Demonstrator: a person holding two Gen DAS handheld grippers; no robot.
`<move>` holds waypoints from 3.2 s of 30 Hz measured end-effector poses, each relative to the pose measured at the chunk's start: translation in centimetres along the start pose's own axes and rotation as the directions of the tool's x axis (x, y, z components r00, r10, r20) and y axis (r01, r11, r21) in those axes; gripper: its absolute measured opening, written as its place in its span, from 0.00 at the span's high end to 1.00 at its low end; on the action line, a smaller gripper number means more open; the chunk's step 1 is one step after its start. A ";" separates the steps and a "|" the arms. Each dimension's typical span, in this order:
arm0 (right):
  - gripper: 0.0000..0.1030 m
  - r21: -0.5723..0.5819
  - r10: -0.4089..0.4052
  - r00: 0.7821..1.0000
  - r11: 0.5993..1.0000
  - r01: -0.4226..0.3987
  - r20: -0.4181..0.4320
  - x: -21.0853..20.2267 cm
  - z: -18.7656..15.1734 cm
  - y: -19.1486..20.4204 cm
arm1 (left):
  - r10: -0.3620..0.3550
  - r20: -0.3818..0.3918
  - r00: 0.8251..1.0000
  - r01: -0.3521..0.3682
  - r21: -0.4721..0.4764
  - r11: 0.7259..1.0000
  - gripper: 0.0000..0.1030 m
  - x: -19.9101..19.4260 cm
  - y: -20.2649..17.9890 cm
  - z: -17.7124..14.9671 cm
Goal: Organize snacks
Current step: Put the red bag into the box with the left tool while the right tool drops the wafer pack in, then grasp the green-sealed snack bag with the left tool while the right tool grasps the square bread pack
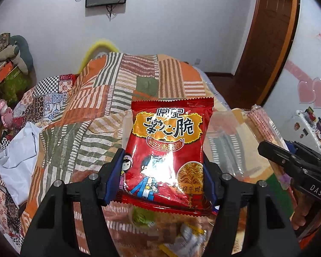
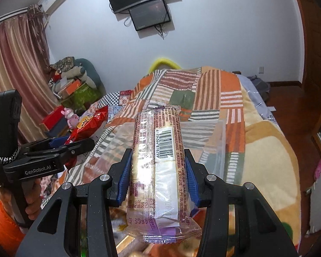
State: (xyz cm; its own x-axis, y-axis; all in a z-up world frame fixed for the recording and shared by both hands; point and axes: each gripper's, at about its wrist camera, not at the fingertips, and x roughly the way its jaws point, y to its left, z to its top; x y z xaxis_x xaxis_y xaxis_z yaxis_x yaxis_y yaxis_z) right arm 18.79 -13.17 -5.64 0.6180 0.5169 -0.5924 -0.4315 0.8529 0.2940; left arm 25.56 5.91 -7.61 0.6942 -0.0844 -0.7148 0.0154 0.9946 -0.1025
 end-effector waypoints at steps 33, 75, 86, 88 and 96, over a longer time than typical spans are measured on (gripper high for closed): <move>0.57 -0.006 -0.037 0.989 0.999 0.037 -0.145 3.4 -0.2 -1.1 | 0.007 -0.118 0.993 -0.003 0.027 1.000 0.37 3.7 0.2 0.1; 0.35 0.007 -0.006 0.949 1.000 0.009 -0.315 -1.3 -14.1 3.0 | 0.022 -0.199 0.980 -0.029 -0.034 0.999 0.10 -5.5 2.9 -20.3; 0.35 0.051 0.016 0.943 0.999 0.001 -0.334 -3.2 -14.9 0.7 | 0.000 -0.244 0.970 -0.006 -0.023 1.000 0.06 -5.1 2.7 -21.8; 0.35 0.056 0.012 0.942 0.998 0.007 -0.335 -3.5 -15.0 0.3 | 0.020 -0.253 0.967 -0.023 -0.008 1.000 0.06 -4.7 2.6 -22.4; 0.35 0.042 0.018 0.938 0.999 -0.004 -0.346 -2.6 -14.9 0.9 | 0.014 -0.222 0.975 -0.032 -0.076 0.997 0.20 -4.5 3.7 -22.6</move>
State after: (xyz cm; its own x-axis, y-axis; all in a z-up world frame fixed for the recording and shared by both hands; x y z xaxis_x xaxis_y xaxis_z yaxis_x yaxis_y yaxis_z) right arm 6.97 -14.87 -15.05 0.3446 0.4750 -0.8097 -0.4062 0.8531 0.3275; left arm 6.26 8.65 -20.42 0.5168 -0.0818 -0.8522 -0.0616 0.9893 -0.1323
